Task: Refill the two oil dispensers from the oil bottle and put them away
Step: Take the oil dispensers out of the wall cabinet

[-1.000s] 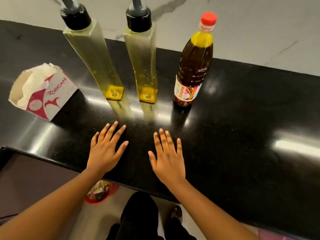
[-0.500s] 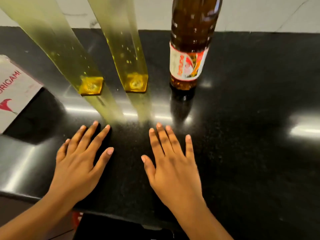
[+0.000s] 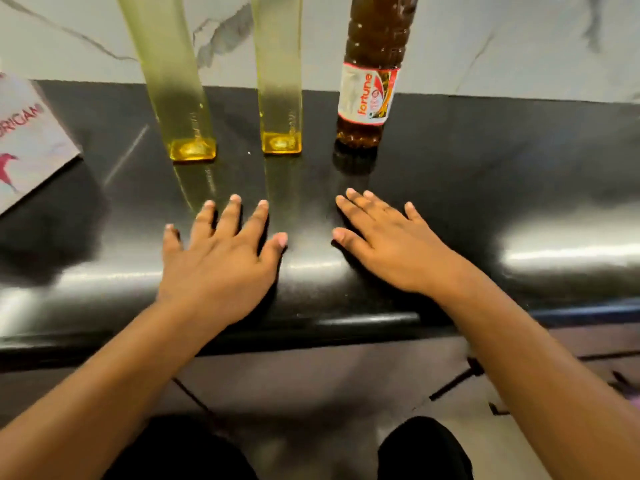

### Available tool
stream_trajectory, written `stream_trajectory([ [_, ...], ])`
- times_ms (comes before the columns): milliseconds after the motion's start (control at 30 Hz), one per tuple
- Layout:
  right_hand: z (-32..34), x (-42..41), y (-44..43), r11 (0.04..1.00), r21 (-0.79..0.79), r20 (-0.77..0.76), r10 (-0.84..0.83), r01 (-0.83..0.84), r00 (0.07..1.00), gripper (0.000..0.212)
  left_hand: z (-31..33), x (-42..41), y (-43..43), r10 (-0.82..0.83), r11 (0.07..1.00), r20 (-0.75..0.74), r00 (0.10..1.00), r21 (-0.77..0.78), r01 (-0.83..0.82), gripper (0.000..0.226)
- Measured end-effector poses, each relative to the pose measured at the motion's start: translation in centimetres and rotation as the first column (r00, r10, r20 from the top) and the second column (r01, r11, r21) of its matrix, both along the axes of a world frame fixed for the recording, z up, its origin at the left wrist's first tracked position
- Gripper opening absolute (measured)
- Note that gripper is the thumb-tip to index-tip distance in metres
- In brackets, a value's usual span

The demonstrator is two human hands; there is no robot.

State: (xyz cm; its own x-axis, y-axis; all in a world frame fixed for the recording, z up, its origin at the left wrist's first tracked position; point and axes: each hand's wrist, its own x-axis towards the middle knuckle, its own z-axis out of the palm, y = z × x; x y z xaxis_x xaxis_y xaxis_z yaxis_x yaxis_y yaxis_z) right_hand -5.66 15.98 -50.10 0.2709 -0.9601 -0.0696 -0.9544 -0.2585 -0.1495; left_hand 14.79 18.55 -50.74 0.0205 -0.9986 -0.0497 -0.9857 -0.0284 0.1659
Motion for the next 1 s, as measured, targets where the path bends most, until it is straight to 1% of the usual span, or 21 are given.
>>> stream_trajectory([
  [133, 0.13, 0.12, 0.37, 1.0, 0.009, -0.002, -0.03, 0.03, 1.0, 0.059, -0.34, 0.18, -0.1, -0.057, 0.998, -0.012, 0.998, -0.032, 0.056, 0.06],
  [300, 0.26, 0.28, 0.59, 0.999, 0.01, 0.003, -0.041, 0.041, 0.999, 0.057, -0.25, 0.37, -0.13, -0.067, 0.997, -0.038, 0.997, -0.042, 0.065, 0.061],
  [500, -0.27, 0.47, 0.57, 0.995, -0.078, 0.022, -0.054, 0.056, 0.998, 0.055, 0.29, 0.51, -0.37, -0.037, 0.996, -0.13, 0.991, -0.085, 0.026, 0.058],
  [567, -0.27, 0.47, 0.61, 0.994, -0.099, 0.032, -0.053, 0.055, 0.998, 0.055, 0.32, 0.48, -0.3, -0.035, 0.995, -0.126, 0.991, -0.102, 0.022, 0.057],
  [733, -0.28, 0.47, 0.55, 0.994, -0.094, 0.031, -0.045, 0.048, 0.999, 0.055, 0.24, 0.32, 0.02, -0.037, 0.994, -0.096, 0.995, -0.105, 0.027, 0.057],
  [1000, -0.45, 0.38, 0.32, 0.994, -0.099, 0.031, -0.039, 0.042, 0.999, 0.056, 0.37, 0.42, 0.1, -0.039, 0.994, -0.104, 0.994, -0.102, 0.029, 0.058],
])
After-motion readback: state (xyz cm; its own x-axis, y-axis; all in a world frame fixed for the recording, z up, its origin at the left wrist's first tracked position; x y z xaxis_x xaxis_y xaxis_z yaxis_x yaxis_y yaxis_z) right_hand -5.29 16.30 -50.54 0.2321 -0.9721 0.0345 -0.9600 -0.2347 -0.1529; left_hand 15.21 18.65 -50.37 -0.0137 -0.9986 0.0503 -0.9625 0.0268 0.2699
